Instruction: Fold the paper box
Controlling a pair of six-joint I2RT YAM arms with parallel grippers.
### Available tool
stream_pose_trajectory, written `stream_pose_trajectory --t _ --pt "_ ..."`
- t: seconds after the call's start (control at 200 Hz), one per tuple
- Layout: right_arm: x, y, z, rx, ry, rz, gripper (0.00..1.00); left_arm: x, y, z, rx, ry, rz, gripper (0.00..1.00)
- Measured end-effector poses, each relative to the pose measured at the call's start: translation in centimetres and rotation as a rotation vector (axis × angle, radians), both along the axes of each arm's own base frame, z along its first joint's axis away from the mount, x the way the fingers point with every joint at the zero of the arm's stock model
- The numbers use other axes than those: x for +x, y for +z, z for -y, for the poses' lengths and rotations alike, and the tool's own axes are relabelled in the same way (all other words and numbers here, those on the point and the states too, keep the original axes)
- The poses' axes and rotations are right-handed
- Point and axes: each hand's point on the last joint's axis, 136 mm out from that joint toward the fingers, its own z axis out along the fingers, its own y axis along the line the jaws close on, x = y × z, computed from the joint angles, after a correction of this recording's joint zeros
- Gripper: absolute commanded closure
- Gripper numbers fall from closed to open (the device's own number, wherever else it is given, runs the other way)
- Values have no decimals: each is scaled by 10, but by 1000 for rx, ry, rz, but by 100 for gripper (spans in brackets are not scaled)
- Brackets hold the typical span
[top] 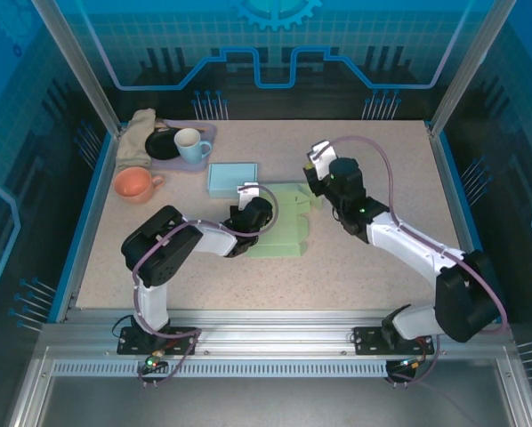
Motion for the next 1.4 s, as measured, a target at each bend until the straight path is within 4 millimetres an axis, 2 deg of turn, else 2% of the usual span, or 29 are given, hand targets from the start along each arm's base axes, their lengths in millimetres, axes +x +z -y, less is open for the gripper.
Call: stream_pose_trajectory --t 0.215,0.375,0.565,0.87,1.135,1.4 --pt "-6 -65 -22 194 -8 -286 57 1 0 1 9 -5 7 92" --pt "-10 -91 -40 314 13 -420 57 2 0 1 9 -7 10 92" --pt "-10 -103 -54 414 20 -487 56 2 0 1 10 -8 12 92" --pt "1 -101 -47 489 -19 -482 55 2 0 2 8 -8 14 92" --pt "3 -113 -47 493 -32 -507 54 3 0 2 8 -9 14 92" --pt "5 -114 -57 550 6 -526 56 3 0 1 8 -8 14 92"
